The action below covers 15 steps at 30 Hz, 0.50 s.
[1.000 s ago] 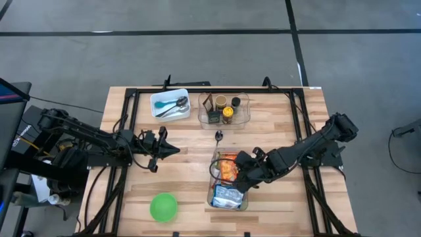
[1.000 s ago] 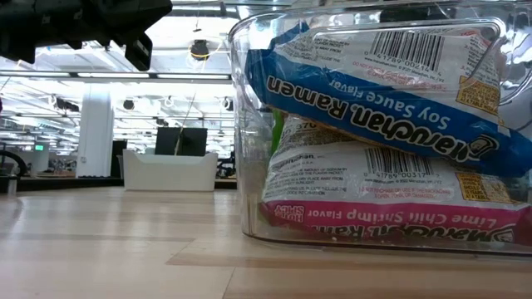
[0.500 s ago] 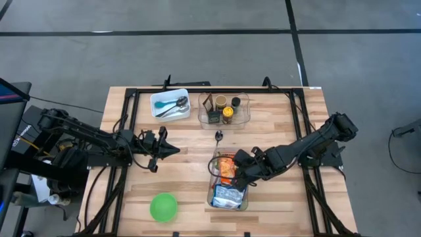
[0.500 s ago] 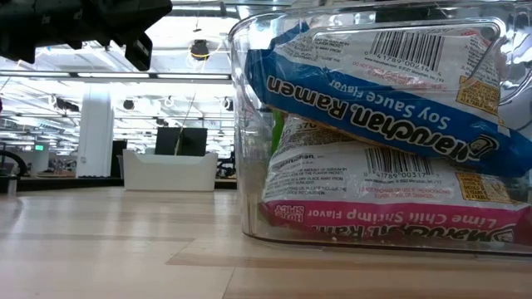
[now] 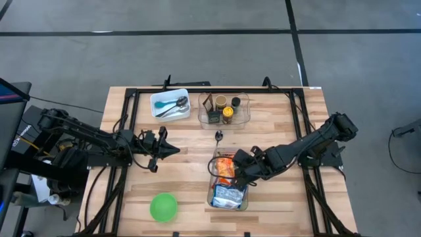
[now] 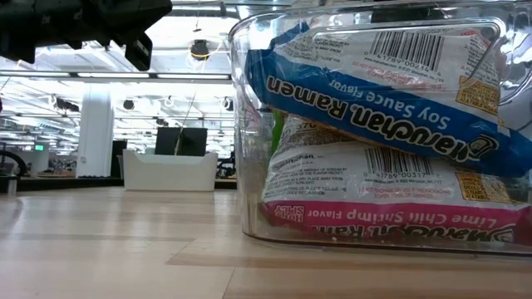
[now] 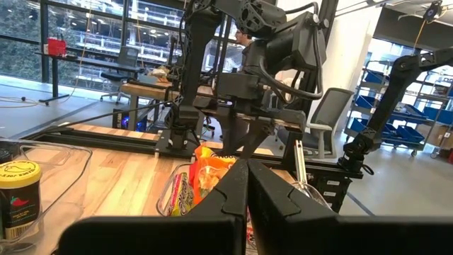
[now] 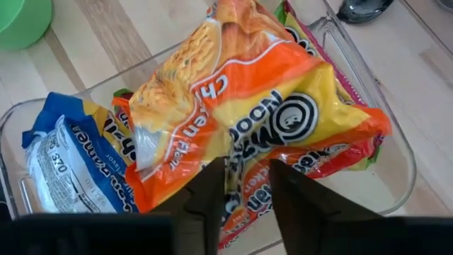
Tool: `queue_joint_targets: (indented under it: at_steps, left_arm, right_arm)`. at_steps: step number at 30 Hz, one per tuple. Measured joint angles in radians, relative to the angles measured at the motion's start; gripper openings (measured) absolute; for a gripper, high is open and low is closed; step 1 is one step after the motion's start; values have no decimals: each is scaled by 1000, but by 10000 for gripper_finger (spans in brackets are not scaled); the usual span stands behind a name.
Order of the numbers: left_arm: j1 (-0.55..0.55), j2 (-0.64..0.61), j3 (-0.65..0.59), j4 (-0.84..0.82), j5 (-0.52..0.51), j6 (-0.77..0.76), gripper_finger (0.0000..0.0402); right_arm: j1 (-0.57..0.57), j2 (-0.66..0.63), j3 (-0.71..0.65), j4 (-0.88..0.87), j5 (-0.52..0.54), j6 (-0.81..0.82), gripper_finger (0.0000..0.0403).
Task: Pick & Place Food Item
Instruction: Put the orange noodle pack into the bottom transparent bin
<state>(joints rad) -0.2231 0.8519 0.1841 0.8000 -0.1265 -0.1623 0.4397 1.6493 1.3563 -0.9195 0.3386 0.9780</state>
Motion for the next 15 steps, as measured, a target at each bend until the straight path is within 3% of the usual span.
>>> queue_joint_targets:
  at_steps: [8, 15]
  left_arm:
    - [0, 0, 0, 0, 0, 0, 0]
    - [0, 0, 0, -1, 0, 0, 0]
  right_arm:
    - [-11, 0, 13, -33, -1, -17, 160]
    - [-11, 0, 61, -89, -1, -17, 169]
